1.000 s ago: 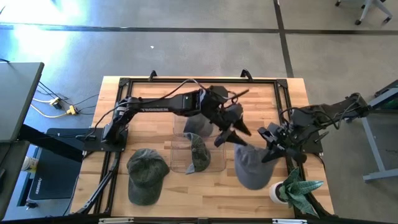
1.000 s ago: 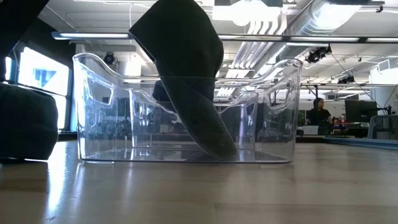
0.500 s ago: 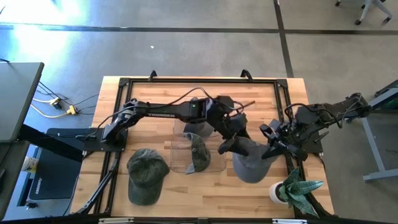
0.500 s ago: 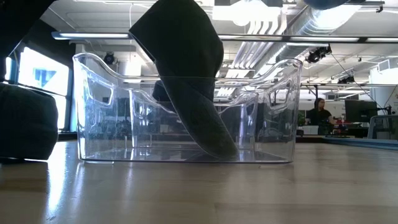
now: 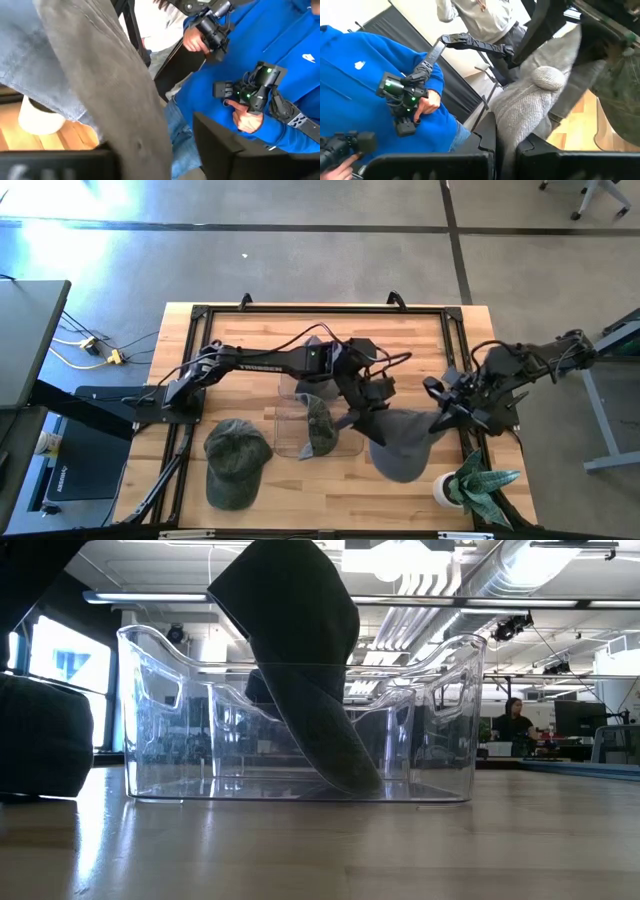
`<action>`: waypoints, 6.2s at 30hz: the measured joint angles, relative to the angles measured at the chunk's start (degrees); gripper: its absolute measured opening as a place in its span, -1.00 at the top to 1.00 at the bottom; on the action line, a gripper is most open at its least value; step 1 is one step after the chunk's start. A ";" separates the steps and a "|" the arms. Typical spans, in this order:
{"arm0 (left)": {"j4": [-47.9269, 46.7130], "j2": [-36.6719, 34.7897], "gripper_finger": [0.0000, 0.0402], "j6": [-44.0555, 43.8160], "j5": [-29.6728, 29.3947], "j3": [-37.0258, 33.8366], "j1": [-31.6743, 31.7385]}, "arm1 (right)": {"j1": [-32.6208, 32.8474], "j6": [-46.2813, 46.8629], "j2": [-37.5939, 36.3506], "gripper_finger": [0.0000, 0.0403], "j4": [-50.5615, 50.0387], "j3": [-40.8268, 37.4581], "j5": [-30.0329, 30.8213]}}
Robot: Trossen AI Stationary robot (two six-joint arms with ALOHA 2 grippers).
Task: Pick & Place hat
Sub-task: Put the gray cap into the top transparent bin
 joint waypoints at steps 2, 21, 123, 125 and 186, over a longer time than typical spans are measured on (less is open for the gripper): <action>0.50 -0.11 0.52 0.00 0.06 0.02 -0.06 | 0.00 0.60 -0.56 0.99 0.05 0.00 0.07; 11.30 1.32 0.20 -12.80 1.34 0.00 1.48 | 0.00 0.83 -0.66 0.99 -0.53 -0.09 -0.07; 10.68 -1.14 0.99 2.90 -5.79 -0.02 0.87 | -0.02 -2.36 -0.25 0.35 -6.61 0.00 -13.07; 10.45 -1.12 0.99 1.28 -4.85 -0.02 0.87 | -0.01 -7.46 0.28 0.34 -8.93 0.00 -13.19; 8.90 -1.16 0.36 -3.11 -9.91 0.04 3.21 | 1.46 -9.45 1.76 0.97 -11.45 4.78 3.30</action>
